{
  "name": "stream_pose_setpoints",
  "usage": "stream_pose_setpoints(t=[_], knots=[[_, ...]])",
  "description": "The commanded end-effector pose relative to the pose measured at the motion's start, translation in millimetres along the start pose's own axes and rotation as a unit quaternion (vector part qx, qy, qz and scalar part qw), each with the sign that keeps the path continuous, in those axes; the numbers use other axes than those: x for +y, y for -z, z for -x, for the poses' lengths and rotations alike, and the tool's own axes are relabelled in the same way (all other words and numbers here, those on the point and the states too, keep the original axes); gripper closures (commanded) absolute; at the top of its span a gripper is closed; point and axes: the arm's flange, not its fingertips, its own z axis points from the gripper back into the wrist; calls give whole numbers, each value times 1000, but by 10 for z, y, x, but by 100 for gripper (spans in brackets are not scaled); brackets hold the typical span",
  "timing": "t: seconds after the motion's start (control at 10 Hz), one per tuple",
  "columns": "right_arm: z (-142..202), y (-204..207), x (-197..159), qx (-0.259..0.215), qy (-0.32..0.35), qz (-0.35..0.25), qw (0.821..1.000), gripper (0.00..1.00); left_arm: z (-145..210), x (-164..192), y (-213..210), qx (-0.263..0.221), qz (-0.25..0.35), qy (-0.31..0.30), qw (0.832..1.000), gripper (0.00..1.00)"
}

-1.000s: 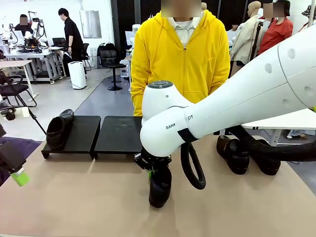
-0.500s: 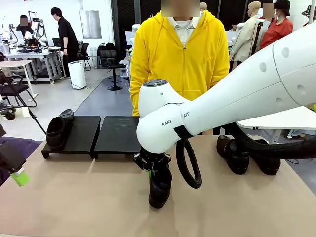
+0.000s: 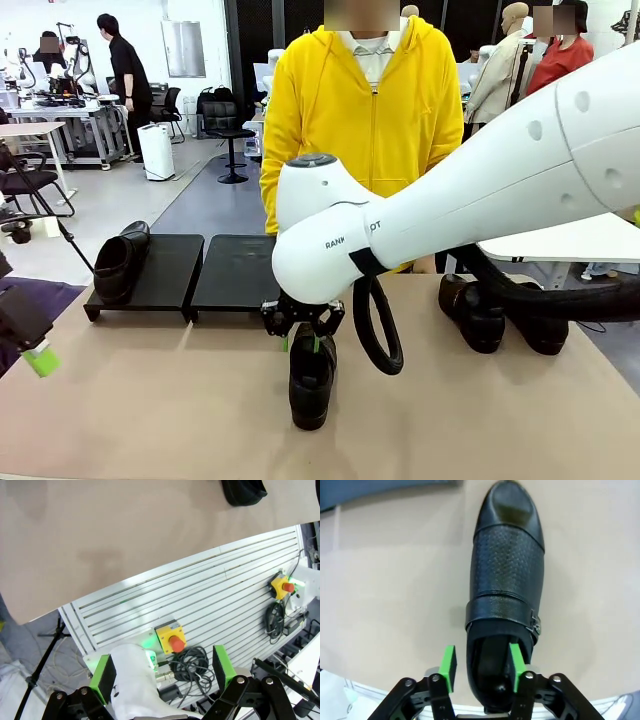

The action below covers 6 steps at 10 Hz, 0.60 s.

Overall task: Organize the shoes by placing them on the stand.
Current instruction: Pick up one Shoe and place it in the middle of the table.

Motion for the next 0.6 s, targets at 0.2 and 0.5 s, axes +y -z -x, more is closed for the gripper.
stream_pose_setpoints(t=[0.2, 0.5], knots=[[241, -1127, -1134, -1, -46, -110, 993, 0, -14, 18, -18, -3, 3, 5, 1000, 0], [674, -1687, -2591, 16, -93, -165, 982, 0, -14, 18, -18, -3, 3, 5, 1000, 0]])
